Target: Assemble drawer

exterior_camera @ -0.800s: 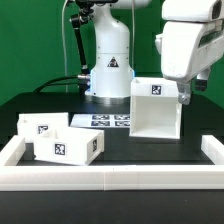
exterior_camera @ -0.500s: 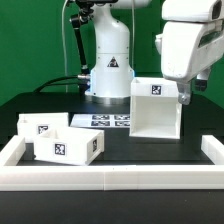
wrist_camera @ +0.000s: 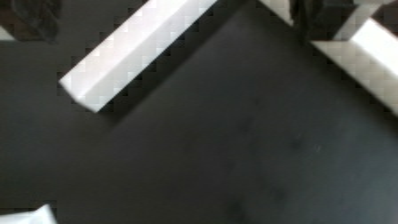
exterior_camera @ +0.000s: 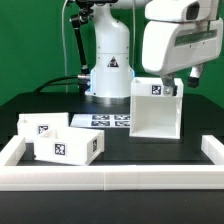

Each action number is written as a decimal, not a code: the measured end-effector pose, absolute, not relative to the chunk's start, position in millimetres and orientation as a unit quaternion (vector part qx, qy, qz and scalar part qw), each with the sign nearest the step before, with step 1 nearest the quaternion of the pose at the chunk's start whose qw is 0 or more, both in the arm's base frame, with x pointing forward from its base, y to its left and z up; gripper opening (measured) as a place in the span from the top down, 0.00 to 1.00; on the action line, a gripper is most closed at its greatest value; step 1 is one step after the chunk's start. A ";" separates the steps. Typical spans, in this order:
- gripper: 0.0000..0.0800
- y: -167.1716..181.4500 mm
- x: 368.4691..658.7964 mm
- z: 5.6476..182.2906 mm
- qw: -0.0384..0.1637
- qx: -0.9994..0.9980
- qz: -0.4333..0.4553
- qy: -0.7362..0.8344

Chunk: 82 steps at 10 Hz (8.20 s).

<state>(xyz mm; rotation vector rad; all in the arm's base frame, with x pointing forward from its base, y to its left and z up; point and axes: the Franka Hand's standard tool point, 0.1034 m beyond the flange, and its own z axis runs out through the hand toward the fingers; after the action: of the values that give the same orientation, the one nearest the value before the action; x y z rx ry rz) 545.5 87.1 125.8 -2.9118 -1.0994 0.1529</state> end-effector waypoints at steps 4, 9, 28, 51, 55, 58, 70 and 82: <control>0.19 89.3 532.6 128.5 0.003 -0.978 0.054 -0.200; 0.19 90.4 514.9 131.4 -0.012 -0.998 0.066 0.015; 0.19 132.0 383.9 101.6 0.009 -0.996 0.063 0.070; 0.95 125.9 475.2 100.8 0.039 -0.998 0.022 0.050; 0.95 130.1 498.9 101.6 0.046 -0.998 0.005 0.033; 0.95 130.4 498.6 101.9 0.046 -0.998 0.005 0.032; 0.95 101.3 599.5 102.5 0.053 -0.998 -0.043 0.013; 0.95 107.2 605.1 105.9 0.070 -0.944 -0.036 0.319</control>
Offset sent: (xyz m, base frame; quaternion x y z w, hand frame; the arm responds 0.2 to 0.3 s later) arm 0.0000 0.0000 0.0000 0.0000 0.0000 0.1938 0.9810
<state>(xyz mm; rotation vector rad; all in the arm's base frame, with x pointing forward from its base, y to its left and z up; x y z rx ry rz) 605.1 107.2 105.9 -2.8409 0.9609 -0.1097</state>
